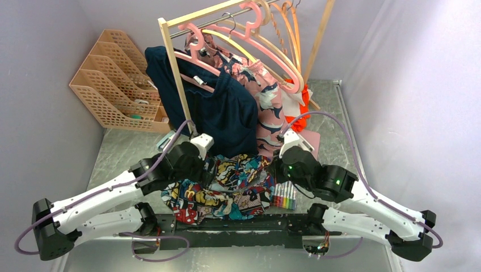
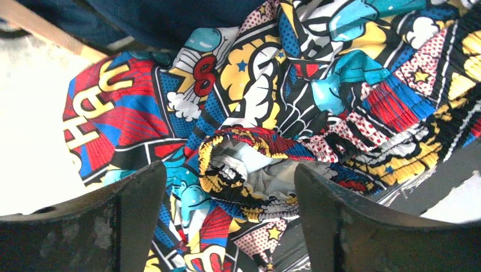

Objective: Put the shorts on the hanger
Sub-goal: Adjust the shorts at the center of the board.

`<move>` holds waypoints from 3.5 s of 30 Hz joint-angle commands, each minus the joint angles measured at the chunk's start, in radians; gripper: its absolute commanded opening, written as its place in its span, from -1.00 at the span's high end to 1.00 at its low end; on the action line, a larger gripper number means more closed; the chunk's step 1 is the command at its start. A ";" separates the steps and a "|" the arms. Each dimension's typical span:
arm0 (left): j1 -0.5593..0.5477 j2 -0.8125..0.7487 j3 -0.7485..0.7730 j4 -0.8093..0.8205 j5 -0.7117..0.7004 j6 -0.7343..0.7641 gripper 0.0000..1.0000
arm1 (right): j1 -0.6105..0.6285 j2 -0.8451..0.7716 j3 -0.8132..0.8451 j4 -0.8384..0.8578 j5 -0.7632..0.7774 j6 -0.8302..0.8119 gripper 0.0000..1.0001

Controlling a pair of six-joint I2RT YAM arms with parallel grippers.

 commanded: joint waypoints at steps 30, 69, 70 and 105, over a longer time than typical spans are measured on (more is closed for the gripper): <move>0.085 0.287 0.112 0.030 0.303 0.430 -0.75 | -0.003 -0.032 0.086 -0.098 -0.071 -0.047 1.00; 0.106 0.436 0.135 0.079 0.433 0.553 0.57 | -0.003 -0.084 0.102 -0.120 -0.090 -0.043 1.00; 0.107 0.415 0.146 0.066 0.425 0.542 0.75 | -0.004 -0.085 0.108 -0.123 -0.092 -0.043 1.00; 0.106 -0.296 0.915 0.148 0.378 0.146 0.86 | -0.005 0.210 1.119 -0.008 -0.265 -0.207 1.00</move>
